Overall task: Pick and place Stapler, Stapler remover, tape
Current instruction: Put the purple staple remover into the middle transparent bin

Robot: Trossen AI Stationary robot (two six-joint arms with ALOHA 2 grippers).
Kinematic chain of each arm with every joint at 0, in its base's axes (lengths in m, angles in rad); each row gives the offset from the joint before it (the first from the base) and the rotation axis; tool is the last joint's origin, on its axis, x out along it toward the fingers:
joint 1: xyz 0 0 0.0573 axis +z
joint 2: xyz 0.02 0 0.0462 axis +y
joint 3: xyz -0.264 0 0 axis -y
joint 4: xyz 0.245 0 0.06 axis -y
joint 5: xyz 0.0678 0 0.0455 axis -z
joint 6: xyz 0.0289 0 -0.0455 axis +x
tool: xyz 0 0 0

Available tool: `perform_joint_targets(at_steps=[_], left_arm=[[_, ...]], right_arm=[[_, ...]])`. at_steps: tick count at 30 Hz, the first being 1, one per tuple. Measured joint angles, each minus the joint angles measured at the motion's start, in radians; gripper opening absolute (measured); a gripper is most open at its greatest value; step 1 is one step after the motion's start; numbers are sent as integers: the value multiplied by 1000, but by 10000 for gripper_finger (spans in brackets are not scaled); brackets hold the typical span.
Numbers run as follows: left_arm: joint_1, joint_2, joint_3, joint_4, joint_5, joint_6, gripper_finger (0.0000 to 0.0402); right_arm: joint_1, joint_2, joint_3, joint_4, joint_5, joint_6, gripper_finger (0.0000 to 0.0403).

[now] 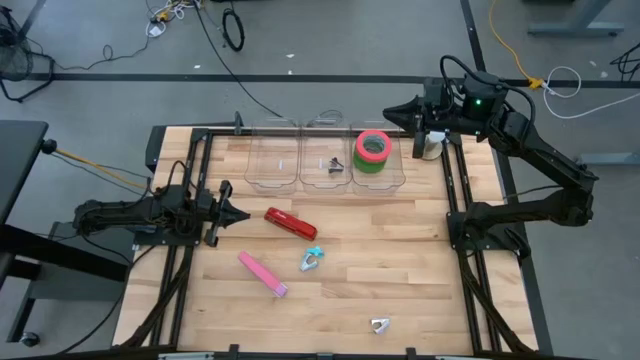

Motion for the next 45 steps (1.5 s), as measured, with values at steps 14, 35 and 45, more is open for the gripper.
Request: perform_joint_targets(at_steps=[14, 35, 45], left_arm=[[0, 0, 0, 0, 0, 0, 3], [0, 0, 0, 0, 0, 0, 3], [0, 0, 0, 0, 0, 0, 3]], right_arm=[[0, 0, 0, 6, -79, 30, 2], [288, 1, 0, 105, 125, 83, 0], [491, 1, 0, 140, 320, 77, 0]])
